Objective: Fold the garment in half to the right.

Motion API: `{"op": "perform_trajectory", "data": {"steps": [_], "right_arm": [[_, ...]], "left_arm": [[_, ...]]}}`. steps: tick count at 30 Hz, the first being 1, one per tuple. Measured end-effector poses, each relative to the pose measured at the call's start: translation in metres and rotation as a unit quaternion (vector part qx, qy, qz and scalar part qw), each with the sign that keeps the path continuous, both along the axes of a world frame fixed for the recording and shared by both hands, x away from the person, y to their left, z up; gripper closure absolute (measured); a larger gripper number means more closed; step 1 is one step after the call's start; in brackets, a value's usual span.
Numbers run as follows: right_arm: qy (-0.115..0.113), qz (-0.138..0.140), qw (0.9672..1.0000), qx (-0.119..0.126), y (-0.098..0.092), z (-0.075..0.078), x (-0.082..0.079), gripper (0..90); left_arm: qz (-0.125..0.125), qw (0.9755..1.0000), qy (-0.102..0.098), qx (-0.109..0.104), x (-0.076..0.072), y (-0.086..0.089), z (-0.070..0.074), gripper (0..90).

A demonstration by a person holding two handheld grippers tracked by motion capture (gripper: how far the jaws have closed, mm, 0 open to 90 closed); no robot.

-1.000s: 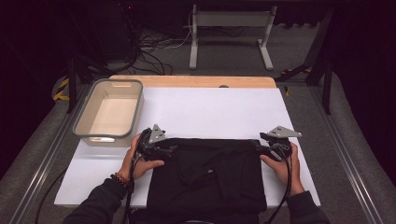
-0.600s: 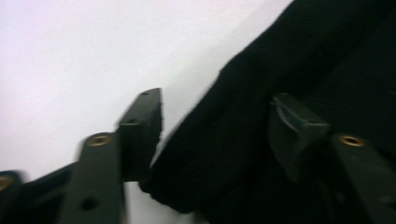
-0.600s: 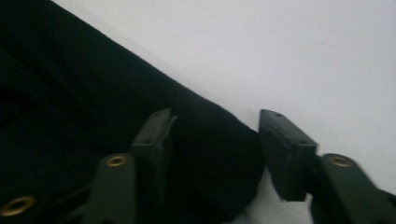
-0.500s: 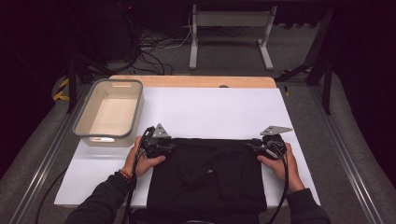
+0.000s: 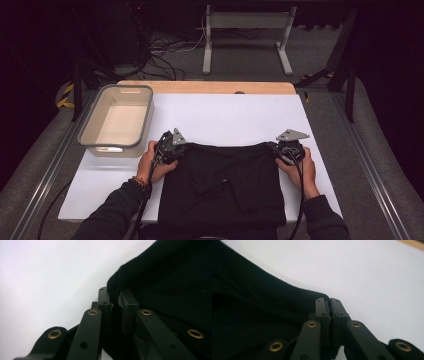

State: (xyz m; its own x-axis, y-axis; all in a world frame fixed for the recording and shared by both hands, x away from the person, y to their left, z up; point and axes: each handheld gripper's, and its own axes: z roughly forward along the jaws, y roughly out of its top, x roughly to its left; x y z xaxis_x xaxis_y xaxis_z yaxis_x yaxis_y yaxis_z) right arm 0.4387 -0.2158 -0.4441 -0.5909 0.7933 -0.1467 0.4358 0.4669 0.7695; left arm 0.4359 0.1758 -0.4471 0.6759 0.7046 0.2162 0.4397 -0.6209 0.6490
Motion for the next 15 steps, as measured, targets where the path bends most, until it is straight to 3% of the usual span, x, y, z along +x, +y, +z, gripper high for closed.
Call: {"op": "perform_trajectory", "data": {"steps": [3,5,9,15], "right_arm": [[-0.013,-0.013,0.9998,0.007,0.001,0.004,0.009,85.9],[-0.021,-0.021,0.9996,0.003,0.004,0.007,0.016,86.0],[-0.035,-0.036,0.9987,0.007,0.007,0.014,0.03,86.1],[-0.049,-0.063,0.9967,-0.015,0.007,0.022,0.054,86.2]], "left_arm": [[0.026,0.9996,-0.005,-0.001,0.013,0.001,0.005,81.3],[0.032,0.9994,-0.006,-0.006,0.02,0.001,0.008,81.4],[0.046,0.9988,-0.014,0.005,0.038,-0.003,0.015,81.4],[0.06,0.998,-0.014,0.019,0.06,-0.01,0.015,81.3]]}}
